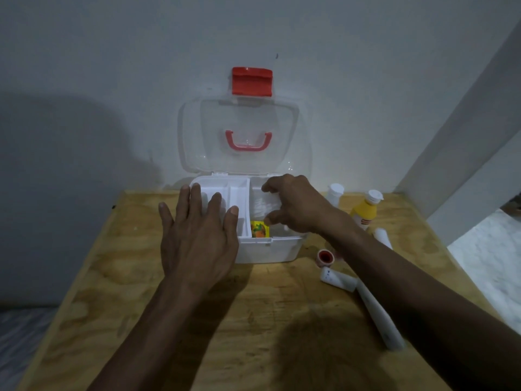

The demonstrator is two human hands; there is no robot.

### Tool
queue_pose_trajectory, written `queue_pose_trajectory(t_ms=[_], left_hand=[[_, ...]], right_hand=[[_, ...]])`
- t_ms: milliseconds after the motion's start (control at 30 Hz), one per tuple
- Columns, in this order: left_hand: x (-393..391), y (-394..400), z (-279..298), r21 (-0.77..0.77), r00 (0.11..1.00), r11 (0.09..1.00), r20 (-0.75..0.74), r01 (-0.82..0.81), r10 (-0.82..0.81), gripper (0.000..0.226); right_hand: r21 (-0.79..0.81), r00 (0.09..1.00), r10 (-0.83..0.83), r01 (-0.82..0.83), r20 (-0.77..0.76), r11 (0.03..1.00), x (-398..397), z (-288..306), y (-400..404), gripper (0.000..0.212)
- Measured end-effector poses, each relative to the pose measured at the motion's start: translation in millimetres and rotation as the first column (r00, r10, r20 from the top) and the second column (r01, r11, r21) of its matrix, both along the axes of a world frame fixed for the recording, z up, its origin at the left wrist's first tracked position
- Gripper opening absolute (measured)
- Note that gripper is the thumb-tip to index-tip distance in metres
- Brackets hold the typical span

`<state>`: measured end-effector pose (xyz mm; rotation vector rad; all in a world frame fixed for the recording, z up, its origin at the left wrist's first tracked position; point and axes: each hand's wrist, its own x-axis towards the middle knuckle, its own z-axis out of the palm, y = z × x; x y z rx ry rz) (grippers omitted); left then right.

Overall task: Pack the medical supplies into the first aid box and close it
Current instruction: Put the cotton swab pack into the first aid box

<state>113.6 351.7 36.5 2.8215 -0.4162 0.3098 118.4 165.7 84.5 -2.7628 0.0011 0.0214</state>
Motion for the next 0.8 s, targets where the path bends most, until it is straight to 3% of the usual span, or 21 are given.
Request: queue_pose_trajectory(t_ms=[133,233,433,600,800], left_hand=[[0,0,1,-0.009,1.000,1.000,-0.010,0.002,-0.002,0.070],[0,0,1,-0.007,1.000,1.000,-0.010,-0.003,0.003,0.071],[0,-1,1,-0.008,1.000,1.000,-0.015,0.000,0.000,0.073],[0,-1,1,-0.014,1.000,1.000,0.000,0.002,-0.002,0.074],[0,-2,1,-0.018,1.000,1.000,-0.006,0.003,-0.003,0.073]], right_hand=[[0.044,0.999,0.029,-0.027,-0.031,0.999,3,-1,0,0.052],[0.207,0.996,0.002,0.016,-0.087,0.978,3,-2,1,0.050],[0.558,0.979,-0.151,0.202,-0.136,0.805,1,-7,7,0.040],[0.609,0.986,-0.106,0.162,-0.127,0.777,-3,-8,11,0.046],[0.563,0.990,0.049,0.035,-0.133,0.826,-4,-9,14,0.059]])
